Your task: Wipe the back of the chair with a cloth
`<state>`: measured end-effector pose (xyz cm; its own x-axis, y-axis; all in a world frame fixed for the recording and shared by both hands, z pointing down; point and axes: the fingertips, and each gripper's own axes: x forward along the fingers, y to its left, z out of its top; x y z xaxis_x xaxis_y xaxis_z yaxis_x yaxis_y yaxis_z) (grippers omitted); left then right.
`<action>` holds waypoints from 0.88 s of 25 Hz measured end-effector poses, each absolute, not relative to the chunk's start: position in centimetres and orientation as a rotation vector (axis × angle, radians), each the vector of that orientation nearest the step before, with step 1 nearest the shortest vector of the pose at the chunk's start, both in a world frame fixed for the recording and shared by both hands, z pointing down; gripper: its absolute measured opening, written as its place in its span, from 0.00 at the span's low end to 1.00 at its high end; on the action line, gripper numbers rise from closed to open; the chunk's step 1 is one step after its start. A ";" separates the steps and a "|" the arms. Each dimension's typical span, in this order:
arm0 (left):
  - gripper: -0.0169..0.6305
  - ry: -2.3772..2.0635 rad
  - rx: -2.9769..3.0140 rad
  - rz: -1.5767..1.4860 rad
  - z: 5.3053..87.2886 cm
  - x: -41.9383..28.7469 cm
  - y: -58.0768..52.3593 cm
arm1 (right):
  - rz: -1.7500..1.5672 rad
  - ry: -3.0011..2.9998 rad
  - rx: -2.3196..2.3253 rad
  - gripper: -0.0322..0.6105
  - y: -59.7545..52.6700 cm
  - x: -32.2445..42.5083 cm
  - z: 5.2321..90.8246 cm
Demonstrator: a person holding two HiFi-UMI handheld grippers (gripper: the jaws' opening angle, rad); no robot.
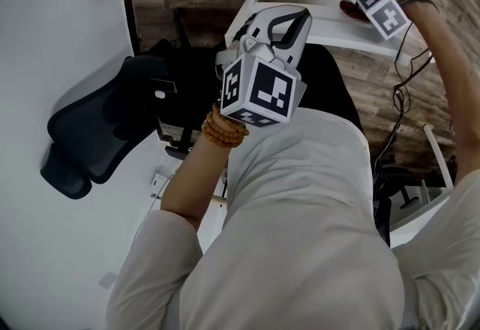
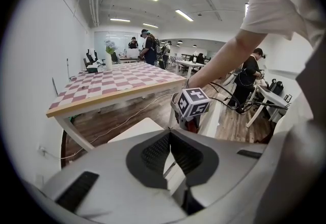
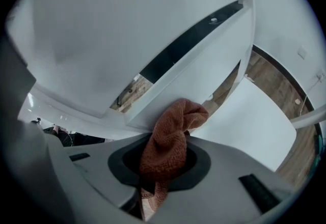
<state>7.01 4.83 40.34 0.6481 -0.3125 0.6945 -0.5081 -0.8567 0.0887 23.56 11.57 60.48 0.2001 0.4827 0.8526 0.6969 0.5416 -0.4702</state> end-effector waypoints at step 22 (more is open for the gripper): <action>0.05 -0.693 2.587 1.060 39.1 5.9 5.2 | -0.244 -1.511 -1.064 0.19 11.9 23.7 49.9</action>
<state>5.95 5.17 39.13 0.6198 -0.3300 0.7120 -0.5200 -0.8522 0.0577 23.74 11.91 49.93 0.1309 0.4710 0.8724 0.7214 0.5583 -0.4097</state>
